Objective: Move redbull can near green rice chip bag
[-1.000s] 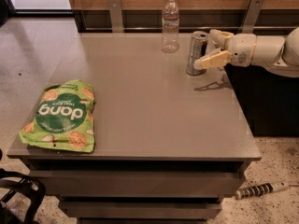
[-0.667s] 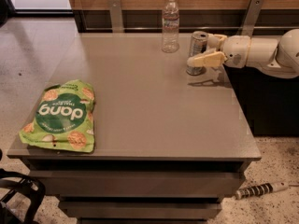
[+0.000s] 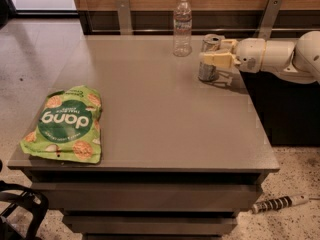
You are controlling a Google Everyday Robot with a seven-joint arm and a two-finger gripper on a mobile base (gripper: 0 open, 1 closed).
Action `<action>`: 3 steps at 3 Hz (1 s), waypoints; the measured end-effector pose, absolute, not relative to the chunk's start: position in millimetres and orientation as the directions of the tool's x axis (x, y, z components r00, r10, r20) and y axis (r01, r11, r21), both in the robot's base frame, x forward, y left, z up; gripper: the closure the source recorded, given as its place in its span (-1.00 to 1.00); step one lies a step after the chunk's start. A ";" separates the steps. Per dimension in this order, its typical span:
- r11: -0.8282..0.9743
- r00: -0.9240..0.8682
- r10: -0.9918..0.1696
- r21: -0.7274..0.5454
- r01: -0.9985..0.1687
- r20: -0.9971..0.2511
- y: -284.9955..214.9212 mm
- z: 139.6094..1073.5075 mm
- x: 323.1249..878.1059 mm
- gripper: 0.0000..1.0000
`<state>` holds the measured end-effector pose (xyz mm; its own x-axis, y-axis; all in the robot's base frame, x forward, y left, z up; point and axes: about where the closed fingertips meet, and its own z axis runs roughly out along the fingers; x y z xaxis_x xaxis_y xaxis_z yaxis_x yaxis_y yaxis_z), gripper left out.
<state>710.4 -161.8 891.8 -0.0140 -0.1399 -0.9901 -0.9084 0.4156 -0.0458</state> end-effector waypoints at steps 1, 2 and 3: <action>0.411 -0.014 -0.139 -0.045 -0.911 -0.990 -158.4 891.4 710.8 0.73; 0.406 -0.014 -0.138 -0.044 -0.913 -0.990 -155.1 891.2 711.1 1.00; 0.381 -0.019 -0.136 -0.035 -0.924 -0.991 -149.9 896.7 704.6 1.00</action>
Offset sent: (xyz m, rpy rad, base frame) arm 0.0004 0.0030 -0.0003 0.0008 0.0007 0.0046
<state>704.6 -149.9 896.7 -0.0187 -0.1357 -0.9906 -0.9238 0.3813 -0.0348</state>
